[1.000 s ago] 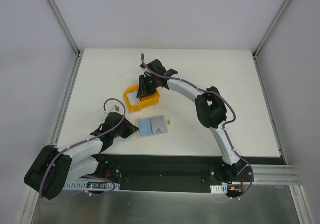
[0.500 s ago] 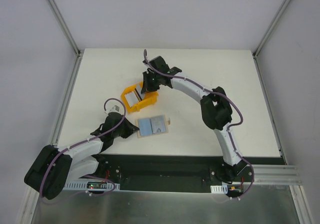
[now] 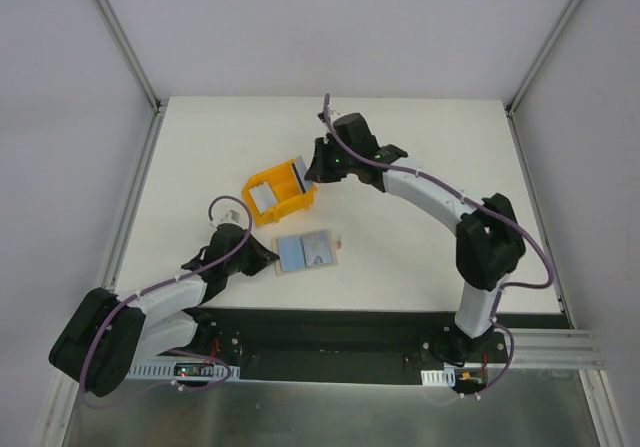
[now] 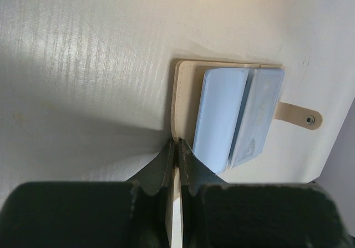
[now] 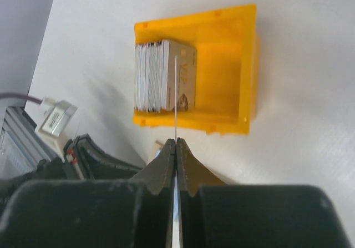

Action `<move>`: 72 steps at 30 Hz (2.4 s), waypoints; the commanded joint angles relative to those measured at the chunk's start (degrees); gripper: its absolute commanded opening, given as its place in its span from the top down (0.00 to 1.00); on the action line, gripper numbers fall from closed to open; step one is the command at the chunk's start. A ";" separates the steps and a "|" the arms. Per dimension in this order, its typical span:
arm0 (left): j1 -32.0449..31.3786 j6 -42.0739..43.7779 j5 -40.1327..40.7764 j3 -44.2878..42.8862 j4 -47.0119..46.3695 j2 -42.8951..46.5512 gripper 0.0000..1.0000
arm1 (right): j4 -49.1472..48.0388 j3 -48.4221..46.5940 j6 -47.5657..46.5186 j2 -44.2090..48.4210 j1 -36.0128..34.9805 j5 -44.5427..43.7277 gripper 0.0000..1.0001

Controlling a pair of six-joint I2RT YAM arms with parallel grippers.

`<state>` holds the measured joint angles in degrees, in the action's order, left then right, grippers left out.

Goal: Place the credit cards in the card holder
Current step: Pick up the credit card from the storage box, then insert the credit card into the card holder.

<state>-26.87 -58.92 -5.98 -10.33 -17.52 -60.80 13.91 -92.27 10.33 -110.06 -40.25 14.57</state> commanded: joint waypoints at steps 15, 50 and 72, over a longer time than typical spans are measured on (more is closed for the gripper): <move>0.68 0.03 -1.14 -0.31 0.64 -3.36 1.00 | -32.96 45.94 20.78 21.91 -3.87 4.06 1.00; 0.68 -1.64 -2.28 1.01 -1.20 -5.03 1.00 | -41.86 53.51 24.92 16.11 -3.52 -1.03 1.00; 0.68 -2.08 -2.20 0.84 -1.73 -5.47 1.00 | -42.47 51.66 28.17 12.42 -6.86 3.36 1.00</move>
<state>-26.87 -61.14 -8.73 -10.57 -22.11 -65.25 -27.64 -39.07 36.58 -96.84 -46.54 16.29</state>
